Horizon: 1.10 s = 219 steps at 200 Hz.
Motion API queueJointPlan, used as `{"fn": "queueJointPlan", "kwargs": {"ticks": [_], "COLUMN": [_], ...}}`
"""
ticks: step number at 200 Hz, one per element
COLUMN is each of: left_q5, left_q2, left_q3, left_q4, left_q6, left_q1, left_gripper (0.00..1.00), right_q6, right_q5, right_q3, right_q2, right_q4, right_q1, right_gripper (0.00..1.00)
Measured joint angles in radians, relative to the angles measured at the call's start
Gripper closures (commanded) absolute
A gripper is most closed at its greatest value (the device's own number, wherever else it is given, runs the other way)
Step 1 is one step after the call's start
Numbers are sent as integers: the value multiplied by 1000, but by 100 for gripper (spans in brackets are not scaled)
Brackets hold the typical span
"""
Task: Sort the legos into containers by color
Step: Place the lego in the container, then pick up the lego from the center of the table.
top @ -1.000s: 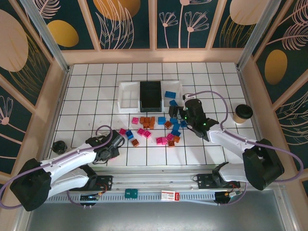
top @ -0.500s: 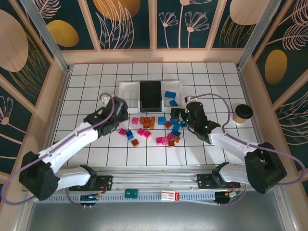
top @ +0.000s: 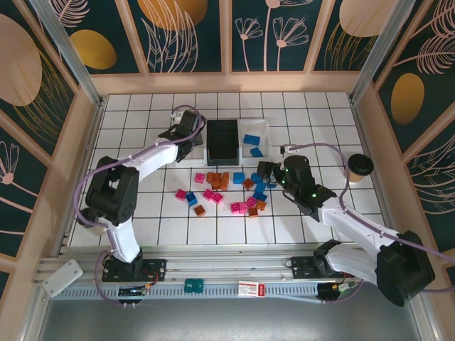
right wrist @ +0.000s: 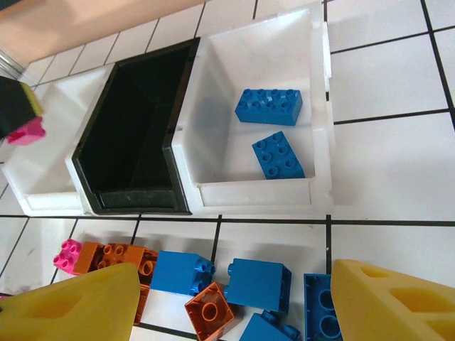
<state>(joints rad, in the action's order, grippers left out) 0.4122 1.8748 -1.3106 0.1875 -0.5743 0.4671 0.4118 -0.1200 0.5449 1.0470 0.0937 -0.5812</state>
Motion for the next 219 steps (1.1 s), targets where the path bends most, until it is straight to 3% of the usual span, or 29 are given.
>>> {"fn": "queueJointPlan", "kwargs": {"ticks": [33,81,131,167,188,219], "left_q5": [4,-64,-162,-238,-269,-282], "left_q2": [17,-157,-482,-569,-558,-466], "left_q3": [-29,22,370,598,615,607], "left_q4": [2,-1,8,35,41,40], "left_q6": [9,4,-71,-164,-207,-224], "left_q1": [-7,-7,-6,-6,-6,-11], "left_gripper": [32,27,19,26,39,44], "right_q6": [14,17,18,26,34,37], "right_q5": [-11,-14,-12,-6,3,10], "right_q3": [-12,-29,-48,-58,-58,-59], "right_q2": [-43,-51,-51,-37,-28,-31], "right_q4": [-16,-31,-23,-8,0,5], "right_q1": [0,0,0,0,0,0], "right_gripper": [27,27,27,27,27,27]}}
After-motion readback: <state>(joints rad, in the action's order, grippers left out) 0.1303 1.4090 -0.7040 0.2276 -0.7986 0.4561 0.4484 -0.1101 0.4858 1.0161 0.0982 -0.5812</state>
